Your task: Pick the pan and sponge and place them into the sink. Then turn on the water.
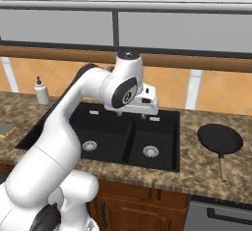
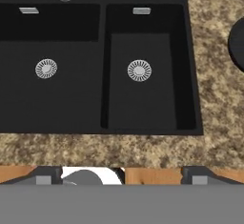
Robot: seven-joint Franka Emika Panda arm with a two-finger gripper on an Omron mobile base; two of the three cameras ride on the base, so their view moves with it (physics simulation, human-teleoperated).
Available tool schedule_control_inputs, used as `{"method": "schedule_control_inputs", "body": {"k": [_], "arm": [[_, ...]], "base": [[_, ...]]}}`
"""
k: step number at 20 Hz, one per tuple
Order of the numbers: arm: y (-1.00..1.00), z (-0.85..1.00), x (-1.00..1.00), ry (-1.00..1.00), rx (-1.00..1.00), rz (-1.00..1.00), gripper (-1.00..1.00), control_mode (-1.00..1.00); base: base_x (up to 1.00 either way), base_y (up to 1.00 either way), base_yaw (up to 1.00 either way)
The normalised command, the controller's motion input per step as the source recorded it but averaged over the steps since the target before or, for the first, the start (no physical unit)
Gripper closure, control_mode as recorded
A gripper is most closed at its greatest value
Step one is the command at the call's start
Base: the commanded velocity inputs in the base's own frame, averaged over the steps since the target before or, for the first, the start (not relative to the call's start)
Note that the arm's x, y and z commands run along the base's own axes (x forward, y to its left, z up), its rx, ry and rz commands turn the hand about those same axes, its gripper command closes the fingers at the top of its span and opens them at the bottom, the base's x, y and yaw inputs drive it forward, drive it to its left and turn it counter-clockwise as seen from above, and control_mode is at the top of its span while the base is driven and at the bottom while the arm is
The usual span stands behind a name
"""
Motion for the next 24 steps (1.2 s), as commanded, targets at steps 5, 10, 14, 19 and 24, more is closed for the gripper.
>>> {"method": "schedule_control_inputs", "body": {"k": [5, 10, 14, 19, 24], "arm": [[-0.77, -0.25, -0.09, 0.00, 0.00, -0.08, -1.00, -1.00], [-0.72, -0.25, -0.02, 0.00, 0.00, -0.02, -1.00, -1.00], [-0.72, -0.24, -0.01, 0.02, 0.00, -0.02, -1.00, -1.00], [-0.66, -0.28, 0.00, 0.08, 0.00, -0.03, -1.00, -1.00], [-0.49, -0.28, 0.00, 0.11, 0.00, 0.00, -1.00, -1.00]], "base": [[0.00, 0.00, 0.00], [0.00, 0.00, 0.00], [0.00, 0.00, 0.00], [0.00, 0.00, 0.00], [0.00, 0.00, 0.00]]}}
